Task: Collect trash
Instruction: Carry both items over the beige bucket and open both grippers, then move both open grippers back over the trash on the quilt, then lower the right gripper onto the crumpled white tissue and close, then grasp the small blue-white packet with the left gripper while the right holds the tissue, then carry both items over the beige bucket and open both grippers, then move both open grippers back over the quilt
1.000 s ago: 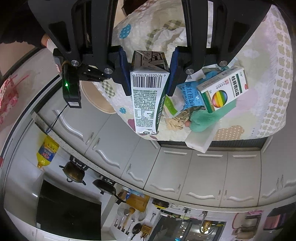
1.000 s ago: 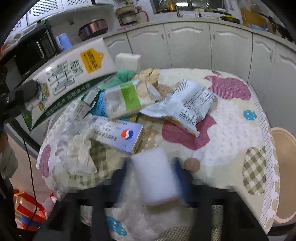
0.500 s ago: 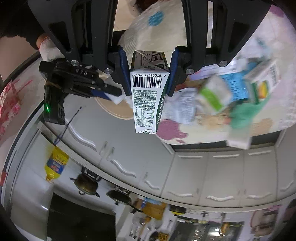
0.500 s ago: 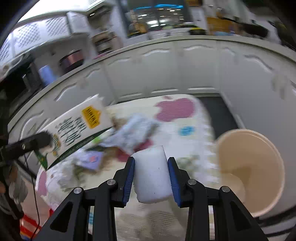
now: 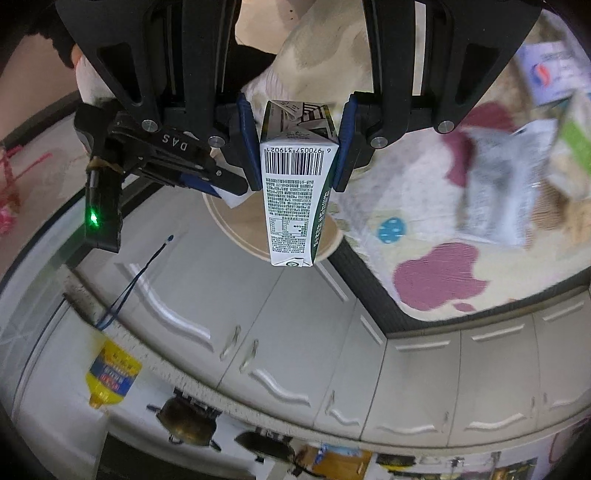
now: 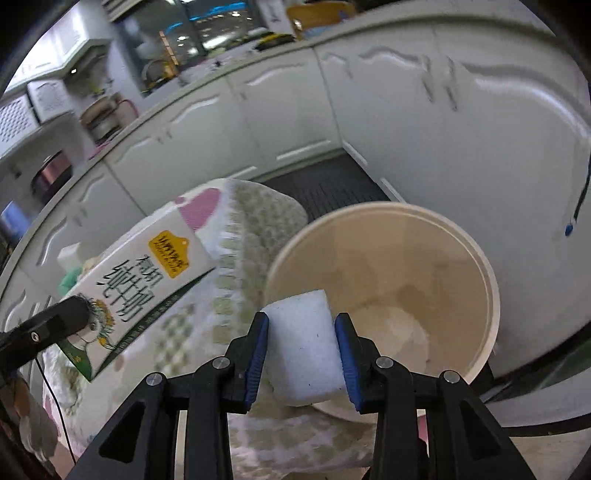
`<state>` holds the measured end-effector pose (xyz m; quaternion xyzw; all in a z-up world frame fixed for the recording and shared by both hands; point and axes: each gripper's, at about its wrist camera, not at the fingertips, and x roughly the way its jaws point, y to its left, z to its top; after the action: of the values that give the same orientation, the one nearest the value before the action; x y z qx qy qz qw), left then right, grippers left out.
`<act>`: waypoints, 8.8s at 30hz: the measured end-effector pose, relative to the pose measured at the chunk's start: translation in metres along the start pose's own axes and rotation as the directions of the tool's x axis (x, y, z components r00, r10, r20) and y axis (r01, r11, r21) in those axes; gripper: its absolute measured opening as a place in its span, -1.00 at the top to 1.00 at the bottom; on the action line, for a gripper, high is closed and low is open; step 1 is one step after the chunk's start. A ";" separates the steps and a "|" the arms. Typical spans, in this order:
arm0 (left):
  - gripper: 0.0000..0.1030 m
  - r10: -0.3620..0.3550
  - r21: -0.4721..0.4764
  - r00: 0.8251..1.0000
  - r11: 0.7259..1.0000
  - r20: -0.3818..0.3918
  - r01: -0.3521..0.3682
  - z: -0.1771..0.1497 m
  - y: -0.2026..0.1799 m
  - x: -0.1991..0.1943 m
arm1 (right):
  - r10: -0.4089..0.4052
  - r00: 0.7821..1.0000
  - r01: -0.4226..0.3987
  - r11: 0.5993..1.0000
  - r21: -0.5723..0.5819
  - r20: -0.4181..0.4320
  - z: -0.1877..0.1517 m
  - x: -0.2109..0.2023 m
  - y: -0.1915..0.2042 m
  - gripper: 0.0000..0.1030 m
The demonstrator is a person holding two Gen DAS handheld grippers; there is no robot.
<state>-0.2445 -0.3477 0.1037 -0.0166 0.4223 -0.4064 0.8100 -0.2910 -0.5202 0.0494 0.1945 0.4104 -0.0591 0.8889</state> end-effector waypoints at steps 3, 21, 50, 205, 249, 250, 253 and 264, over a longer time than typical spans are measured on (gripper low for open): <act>0.32 0.016 -0.002 1.000 1.000 -0.017 -0.016 0.007 -0.008 0.025 | -0.026 1.000 0.027 0.999 0.036 -0.013 0.006 0.010 -0.014 0.29; 0.02 0.033 0.019 0.997 0.999 -0.066 -0.032 0.005 -0.016 0.064 | -0.044 0.999 0.044 0.991 0.129 -0.001 0.002 0.019 -0.044 -0.33; 0.02 0.230 -0.038 0.962 0.973 0.145 -0.227 -0.028 0.021 -0.059 | 0.013 0.987 0.005 0.994 -0.111 0.160 -0.003 -0.041 0.078 -0.53; 0.67 0.127 -0.013 0.985 0.992 0.115 -0.126 -0.021 0.045 -0.065 | 0.174 0.974 -0.147 0.973 -0.180 0.147 -0.014 -0.065 0.077 0.62; 0.09 0.065 -0.011 0.995 0.998 -0.071 -0.066 0.021 -0.006 0.088 | -0.119 0.993 0.119 0.990 0.073 -0.005 -0.008 0.001 -0.053 0.10; 0.09 0.069 -0.005 0.995 0.998 -0.065 -0.070 0.021 -0.007 0.085 | -0.117 0.993 0.117 0.991 0.071 -0.002 -0.009 -0.001 -0.052 0.10; 0.09 0.074 0.004 0.996 0.997 -0.047 -0.074 0.019 -0.009 0.076 | -0.107 0.994 0.106 0.992 0.063 0.012 -0.008 -0.003 -0.044 0.10; 0.09 0.119 0.013 0.993 0.993 0.016 -0.119 0.011 -0.007 0.045 | -0.085 0.995 0.084 0.996 0.024 0.057 -0.006 -0.013 -0.017 -0.05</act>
<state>-0.2270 -0.3859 0.0836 0.0112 0.4136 -0.3603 0.8360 -0.3079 -0.5345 0.0508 0.1848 0.3917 -0.1066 0.8950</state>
